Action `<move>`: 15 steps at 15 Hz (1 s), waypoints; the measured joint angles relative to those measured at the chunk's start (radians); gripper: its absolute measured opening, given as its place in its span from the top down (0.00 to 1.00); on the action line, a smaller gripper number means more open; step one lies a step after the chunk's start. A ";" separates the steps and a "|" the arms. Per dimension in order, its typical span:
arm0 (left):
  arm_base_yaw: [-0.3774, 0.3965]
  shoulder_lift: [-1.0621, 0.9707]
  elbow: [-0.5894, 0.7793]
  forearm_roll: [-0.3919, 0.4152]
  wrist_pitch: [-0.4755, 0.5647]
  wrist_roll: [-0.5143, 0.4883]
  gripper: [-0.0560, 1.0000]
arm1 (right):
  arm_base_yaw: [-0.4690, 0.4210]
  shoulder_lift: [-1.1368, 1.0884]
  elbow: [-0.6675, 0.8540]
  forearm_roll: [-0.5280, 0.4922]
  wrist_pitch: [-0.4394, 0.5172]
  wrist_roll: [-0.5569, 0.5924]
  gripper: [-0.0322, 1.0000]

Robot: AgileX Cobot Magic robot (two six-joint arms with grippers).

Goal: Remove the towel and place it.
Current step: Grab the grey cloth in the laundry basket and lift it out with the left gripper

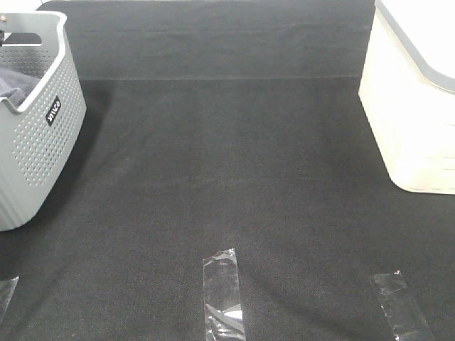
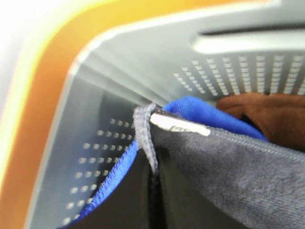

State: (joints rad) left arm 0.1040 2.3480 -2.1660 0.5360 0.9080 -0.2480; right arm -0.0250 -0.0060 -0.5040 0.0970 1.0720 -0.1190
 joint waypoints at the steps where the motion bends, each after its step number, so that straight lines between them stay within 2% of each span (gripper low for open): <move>1: 0.000 0.000 0.000 -0.016 0.010 0.000 0.94 | 0.000 0.000 0.000 0.000 0.000 0.000 0.19; 5: 0.000 0.000 0.000 -0.047 0.035 0.000 0.94 | 0.000 0.000 0.000 0.000 0.000 0.000 0.19; 11: 0.003 0.065 -0.002 -0.046 0.065 -0.005 0.94 | 0.000 0.000 0.000 0.000 0.000 0.000 0.19; 13: 0.003 0.059 -0.002 -0.036 0.063 -0.011 0.91 | 0.000 0.000 0.000 0.000 0.000 0.000 0.19; 15: 0.003 0.058 -0.010 -0.024 0.062 -0.015 0.78 | 0.000 0.000 0.000 0.000 0.000 0.000 0.19</move>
State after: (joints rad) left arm 0.1070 2.4060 -2.1760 0.5120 0.9700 -0.2630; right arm -0.0250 -0.0060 -0.5040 0.0970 1.0720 -0.1190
